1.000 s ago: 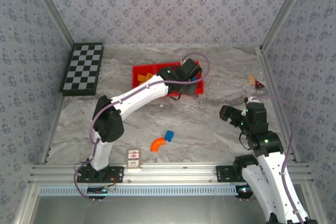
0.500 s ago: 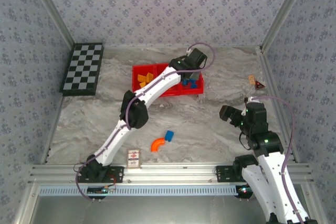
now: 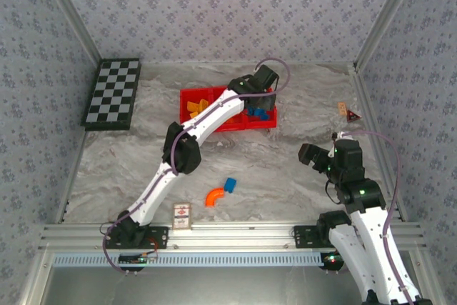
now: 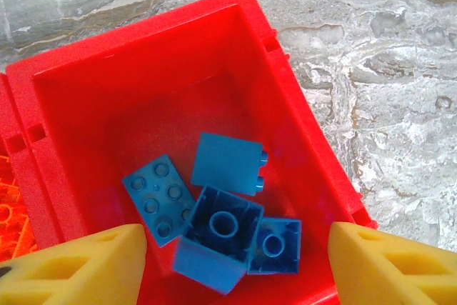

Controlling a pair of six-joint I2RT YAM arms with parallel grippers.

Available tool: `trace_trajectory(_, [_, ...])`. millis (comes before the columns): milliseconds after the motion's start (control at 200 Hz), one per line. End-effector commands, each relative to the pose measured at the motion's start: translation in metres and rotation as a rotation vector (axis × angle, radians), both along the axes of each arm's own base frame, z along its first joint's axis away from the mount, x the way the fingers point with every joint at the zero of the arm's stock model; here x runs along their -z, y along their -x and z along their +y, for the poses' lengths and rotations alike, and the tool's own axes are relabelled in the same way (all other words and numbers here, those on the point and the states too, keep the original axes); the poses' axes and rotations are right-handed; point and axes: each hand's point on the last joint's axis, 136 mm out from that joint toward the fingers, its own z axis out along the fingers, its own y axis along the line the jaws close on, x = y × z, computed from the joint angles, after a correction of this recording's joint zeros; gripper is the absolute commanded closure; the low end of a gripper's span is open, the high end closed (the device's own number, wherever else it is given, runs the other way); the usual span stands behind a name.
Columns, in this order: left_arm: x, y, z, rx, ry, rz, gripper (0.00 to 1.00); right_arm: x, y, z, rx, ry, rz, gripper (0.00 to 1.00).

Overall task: Sort the legos into containers by color
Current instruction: Place the lego in the container, then pick up the lego from the middle-left of the table.

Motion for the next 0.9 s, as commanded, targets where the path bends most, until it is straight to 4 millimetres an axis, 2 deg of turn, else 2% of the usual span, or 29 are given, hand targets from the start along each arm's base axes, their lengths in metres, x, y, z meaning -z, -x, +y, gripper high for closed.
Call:
trace_trajectory(0, [-0.036, 0.009, -0.001, 0.022, 0.026, -0.030, 0.28, 0.004, 0.000, -0.002, 0.015, 0.002, 0.009, 0.00])
trace_trajectory(160, [-0.064, 0.025, 0.005, 0.050, 0.004, -0.055, 0.24, 0.004, 0.000, -0.002, 0.016, 0.002, 0.009, 0.00])
trace_trajectory(300, [-0.084, 0.056, 0.017, 0.090, -0.064, -0.070, 0.14, 0.004, 0.001, -0.002, 0.016, 0.002, 0.009, 0.00])
trace_trajectory(375, [-0.085, 0.076, 0.033, 0.067, -0.124, -0.072, 0.08, 0.003, 0.001, -0.001, 0.015, 0.001, 0.008, 0.00])
trace_trajectory(540, [-0.071, 0.126, 0.061, 0.061, -0.128, -0.004, 0.00, 0.004, 0.000, -0.001, 0.014, 0.001, 0.008, 0.00])
trace_trajectory(555, [-0.063, 0.132, 0.065, 0.063, -0.138, 0.014, 0.00, 0.003, 0.000, -0.001, 0.014, 0.001, 0.006, 0.00])
trace_trajectory(725, [-0.035, 0.182, 0.098, 0.041, -0.129, 0.117, 0.00, 0.004, 0.000, -0.001, 0.014, 0.000, 0.009, 0.00])
trace_trajectory(895, [-0.007, 0.228, 0.115, 0.059, -0.193, 0.204, 0.00, 0.005, -0.001, -0.002, 0.017, 0.003, 0.012, 0.00])
